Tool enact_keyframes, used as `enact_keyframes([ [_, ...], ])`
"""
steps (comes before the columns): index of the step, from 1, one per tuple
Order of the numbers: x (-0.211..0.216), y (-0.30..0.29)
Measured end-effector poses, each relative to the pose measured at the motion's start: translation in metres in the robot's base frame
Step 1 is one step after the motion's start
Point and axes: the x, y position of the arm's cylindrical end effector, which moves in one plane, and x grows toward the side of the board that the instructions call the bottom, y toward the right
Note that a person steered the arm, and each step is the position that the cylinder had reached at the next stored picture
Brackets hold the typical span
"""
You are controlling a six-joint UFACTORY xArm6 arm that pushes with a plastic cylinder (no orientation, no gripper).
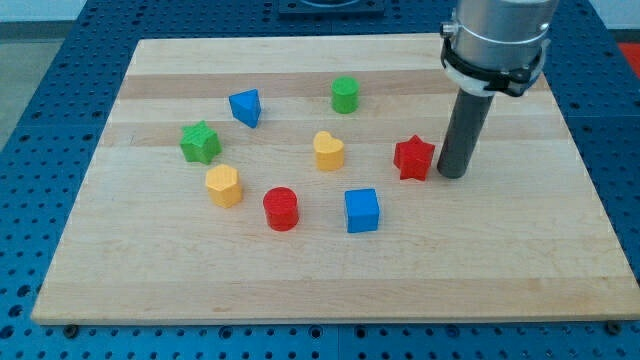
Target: Move the red star diagonally to the green circle
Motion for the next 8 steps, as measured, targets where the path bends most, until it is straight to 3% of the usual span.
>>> enact_keyframes([
  [8, -0.009, -0.013],
])
